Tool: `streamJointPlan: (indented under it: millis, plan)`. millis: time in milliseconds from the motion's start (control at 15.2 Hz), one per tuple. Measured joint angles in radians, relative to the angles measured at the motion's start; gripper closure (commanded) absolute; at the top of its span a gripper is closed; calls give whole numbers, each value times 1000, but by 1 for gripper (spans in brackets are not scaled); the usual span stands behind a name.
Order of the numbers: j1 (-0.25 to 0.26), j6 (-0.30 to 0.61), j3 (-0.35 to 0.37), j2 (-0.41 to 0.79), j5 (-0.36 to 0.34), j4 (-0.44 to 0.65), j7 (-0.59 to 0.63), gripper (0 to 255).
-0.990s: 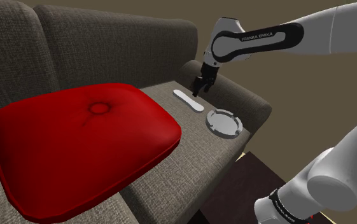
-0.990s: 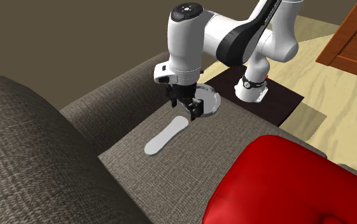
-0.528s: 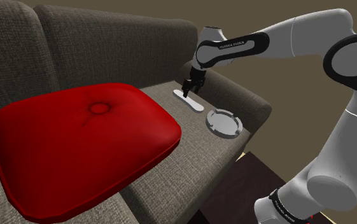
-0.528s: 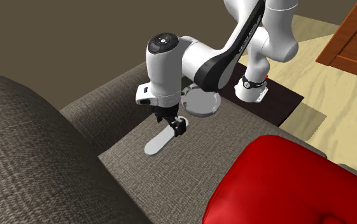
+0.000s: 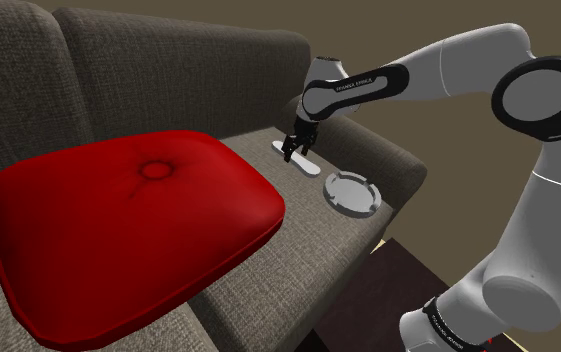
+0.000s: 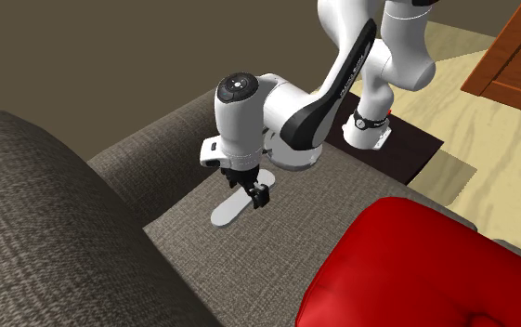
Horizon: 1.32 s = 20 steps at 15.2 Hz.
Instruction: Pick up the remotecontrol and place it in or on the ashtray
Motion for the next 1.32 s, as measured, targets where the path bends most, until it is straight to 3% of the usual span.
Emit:
streamJointPlan:
  millis: [330,396,1320]
  plan:
    - [0,4,0,3,0,0,0,0]
    - [0,4,0,3,0,0,0,255]
    - [0,-30,1,-19,1,11,-1,255]
